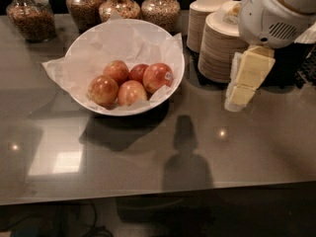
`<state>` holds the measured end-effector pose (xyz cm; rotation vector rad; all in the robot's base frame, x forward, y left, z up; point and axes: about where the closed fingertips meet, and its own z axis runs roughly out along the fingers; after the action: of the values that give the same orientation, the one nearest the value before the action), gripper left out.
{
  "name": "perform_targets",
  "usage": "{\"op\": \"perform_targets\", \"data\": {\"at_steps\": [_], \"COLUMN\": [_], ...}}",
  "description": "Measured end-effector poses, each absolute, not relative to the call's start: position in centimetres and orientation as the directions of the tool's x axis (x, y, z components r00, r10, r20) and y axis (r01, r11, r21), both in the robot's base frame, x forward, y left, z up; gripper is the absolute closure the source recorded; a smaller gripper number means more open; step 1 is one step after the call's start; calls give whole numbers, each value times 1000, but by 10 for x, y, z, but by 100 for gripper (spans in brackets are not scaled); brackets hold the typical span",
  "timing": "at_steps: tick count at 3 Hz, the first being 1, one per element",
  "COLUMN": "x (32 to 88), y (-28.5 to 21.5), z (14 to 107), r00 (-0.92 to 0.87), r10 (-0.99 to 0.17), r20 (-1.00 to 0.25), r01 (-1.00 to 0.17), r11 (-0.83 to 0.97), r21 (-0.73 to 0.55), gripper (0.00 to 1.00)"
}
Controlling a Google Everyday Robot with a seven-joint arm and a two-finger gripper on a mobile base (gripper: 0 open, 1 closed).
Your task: Pick apple from white bowl
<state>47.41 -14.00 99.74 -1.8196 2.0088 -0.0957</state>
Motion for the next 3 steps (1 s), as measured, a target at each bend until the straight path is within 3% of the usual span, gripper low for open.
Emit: {"op": "perform_targets", "data": {"at_steps": [1,3], "x": [490,489], "y": [-91,-89], "z": [1015,1018], "r00": [85,86], "r10": [-936,-930], "r20": [-342,-357], "r01": [-920,-913], "r11": [58,70], "r21": [-387,-403], "gripper": [0,0]}}
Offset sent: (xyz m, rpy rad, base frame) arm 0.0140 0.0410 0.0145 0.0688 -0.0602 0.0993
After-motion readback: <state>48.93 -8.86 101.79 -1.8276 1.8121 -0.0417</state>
